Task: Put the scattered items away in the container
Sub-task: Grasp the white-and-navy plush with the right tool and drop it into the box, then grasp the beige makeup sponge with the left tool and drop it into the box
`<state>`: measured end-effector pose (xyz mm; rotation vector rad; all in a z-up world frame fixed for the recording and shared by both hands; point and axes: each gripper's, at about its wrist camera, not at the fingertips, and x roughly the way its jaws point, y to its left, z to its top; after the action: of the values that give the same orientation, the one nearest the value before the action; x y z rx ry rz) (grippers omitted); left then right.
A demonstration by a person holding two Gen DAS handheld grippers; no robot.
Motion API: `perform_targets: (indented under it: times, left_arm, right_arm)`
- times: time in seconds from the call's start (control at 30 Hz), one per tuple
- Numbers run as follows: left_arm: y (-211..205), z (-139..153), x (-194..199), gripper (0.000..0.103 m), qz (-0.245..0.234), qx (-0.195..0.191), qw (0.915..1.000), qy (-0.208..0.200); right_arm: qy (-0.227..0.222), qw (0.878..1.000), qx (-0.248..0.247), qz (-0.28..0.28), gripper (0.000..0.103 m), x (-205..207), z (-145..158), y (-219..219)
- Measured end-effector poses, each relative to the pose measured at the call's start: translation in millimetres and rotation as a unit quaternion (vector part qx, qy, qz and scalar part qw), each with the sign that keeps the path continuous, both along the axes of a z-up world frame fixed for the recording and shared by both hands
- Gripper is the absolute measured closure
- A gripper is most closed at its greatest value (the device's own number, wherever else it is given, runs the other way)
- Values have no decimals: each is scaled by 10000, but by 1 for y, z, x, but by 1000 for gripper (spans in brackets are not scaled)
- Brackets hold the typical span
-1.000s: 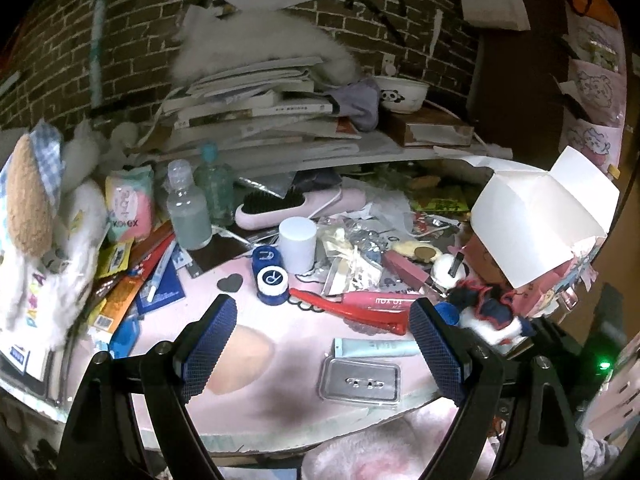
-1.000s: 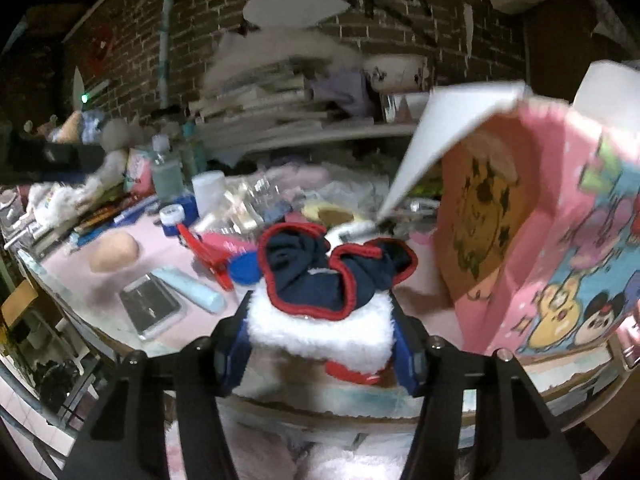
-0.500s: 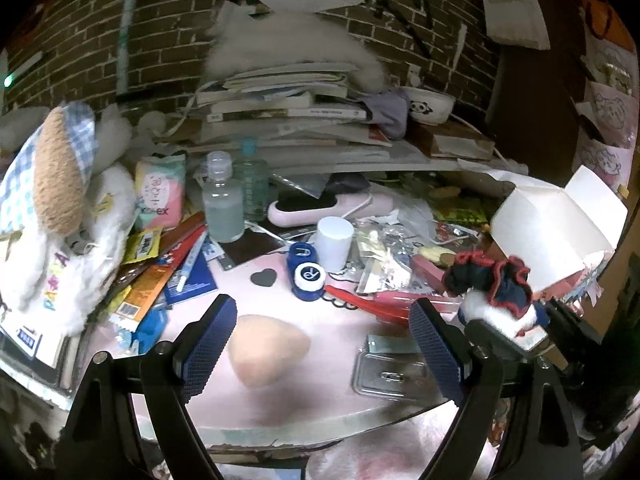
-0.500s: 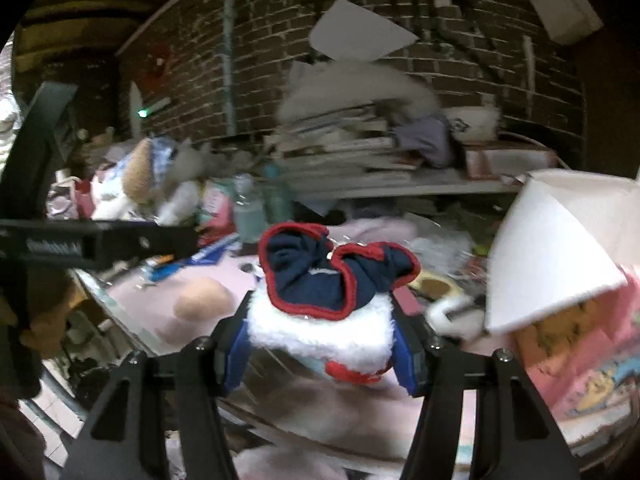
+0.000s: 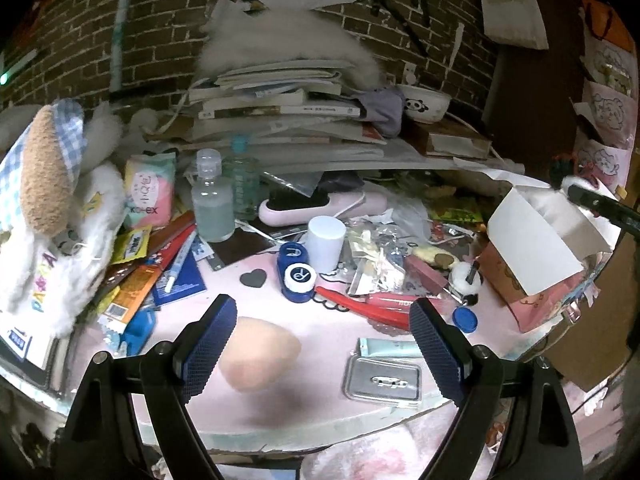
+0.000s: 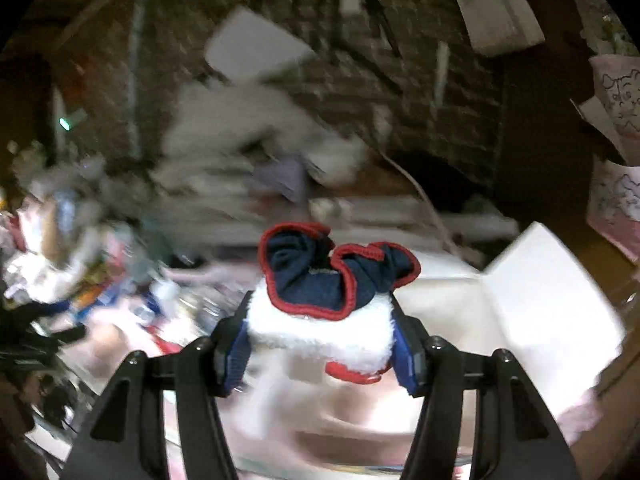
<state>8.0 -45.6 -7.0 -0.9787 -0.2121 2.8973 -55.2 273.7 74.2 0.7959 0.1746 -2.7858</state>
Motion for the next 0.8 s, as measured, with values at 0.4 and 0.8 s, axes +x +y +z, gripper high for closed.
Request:
perform_targets:
  times: [0.4, 0.8]
  left_arm:
    - [7, -5, -3, 17, 8, -138, 9998, -126]
    - [-3, -26, -4, 17, 42, -275, 9989, -369]
  right_arm:
    - [-2766, 9604, 235, 228, 46, -90, -54, 33]
    - [-2276, 9733, 273, 115, 24, -79, -30, 38]
